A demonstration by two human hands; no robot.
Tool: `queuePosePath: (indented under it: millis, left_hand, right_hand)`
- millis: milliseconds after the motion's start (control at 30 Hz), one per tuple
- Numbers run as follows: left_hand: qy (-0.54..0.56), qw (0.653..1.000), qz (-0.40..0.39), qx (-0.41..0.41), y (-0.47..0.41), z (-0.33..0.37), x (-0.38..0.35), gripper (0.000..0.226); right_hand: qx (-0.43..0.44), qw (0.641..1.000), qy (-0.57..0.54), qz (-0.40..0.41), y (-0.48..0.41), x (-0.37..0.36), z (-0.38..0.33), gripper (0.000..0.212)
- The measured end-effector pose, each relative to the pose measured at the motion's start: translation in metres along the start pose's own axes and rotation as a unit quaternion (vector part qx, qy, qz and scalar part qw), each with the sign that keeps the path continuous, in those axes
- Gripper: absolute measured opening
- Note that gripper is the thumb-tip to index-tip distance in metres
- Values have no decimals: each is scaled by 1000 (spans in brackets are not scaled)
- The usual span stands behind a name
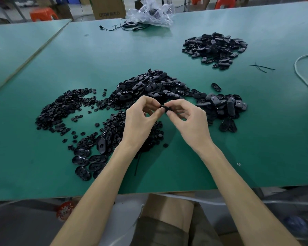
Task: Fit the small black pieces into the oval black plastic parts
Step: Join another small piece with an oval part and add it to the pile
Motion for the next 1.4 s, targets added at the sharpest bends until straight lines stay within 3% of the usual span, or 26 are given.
queuePosePath:
  millis: [200,433,667,833,1067,1400]
  left_hand:
    - [-11,1000,11,-7,-1,4,4,25]
    - [48,999,7,-3,0,11,3,16]
    - [106,993,41,-10,-2,12,9,25]
    - [142,990,23,-7,-1,11,6,19]
    - [141,989,-41,-20,-1,14,-7,19]
    - [175,983,-53,16,0,8,-13,21]
  right_hand:
    - [7,1000,-14,-7,1,0,-3,23]
    - [-6,998,-63,-21,2,0,-1,24]
    - [43,999,-3,2,4,0,-10,15]
    - [27,1000,13,5,3,0,-7,7]
    - [13,999,-24,17,2,3,-6,13]
    - [-2,998,-69,13,1,5,-1,9]
Point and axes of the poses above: each hand's wrist, its own y-axis away from the middle knuckle, its own x-axis out of the back of the hand, z = x × y, the point moved 9 cm from there along -y, towards the middle knuckle, and after that the axes turned 9 degrees about -x, right-handed, at the moved point
